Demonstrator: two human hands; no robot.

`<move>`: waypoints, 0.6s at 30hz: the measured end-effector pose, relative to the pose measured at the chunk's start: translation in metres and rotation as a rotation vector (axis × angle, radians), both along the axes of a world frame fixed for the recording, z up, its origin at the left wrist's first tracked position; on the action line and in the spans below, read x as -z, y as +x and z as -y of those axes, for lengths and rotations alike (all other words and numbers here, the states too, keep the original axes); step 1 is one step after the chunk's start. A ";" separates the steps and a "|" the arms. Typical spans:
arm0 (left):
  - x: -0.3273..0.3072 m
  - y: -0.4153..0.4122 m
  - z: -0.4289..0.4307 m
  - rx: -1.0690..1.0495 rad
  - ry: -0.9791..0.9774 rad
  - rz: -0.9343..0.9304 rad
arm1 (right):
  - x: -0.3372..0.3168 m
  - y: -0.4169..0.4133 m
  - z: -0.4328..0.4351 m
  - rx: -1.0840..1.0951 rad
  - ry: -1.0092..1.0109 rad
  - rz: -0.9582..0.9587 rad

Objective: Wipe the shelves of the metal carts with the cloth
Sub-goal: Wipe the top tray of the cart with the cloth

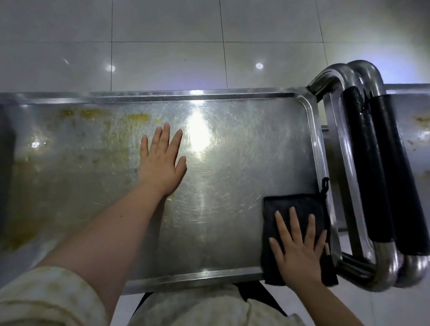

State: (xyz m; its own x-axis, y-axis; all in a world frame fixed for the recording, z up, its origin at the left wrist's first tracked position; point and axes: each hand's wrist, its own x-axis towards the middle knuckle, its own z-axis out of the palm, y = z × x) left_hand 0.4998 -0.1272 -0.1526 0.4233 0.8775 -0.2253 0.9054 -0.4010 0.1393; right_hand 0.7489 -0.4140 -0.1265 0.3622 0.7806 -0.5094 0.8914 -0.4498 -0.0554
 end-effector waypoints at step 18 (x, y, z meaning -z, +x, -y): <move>-0.017 -0.005 0.013 -0.018 -0.017 0.089 | 0.006 0.007 -0.086 -0.035 0.145 0.060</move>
State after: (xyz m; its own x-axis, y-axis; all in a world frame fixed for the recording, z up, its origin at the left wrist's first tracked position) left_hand 0.4952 -0.1405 -0.1351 0.4267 0.8814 -0.2026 0.8961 -0.3818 0.2262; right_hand 0.7560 -0.3279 -0.1323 0.3599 0.8568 -0.3692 0.9100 -0.4097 -0.0638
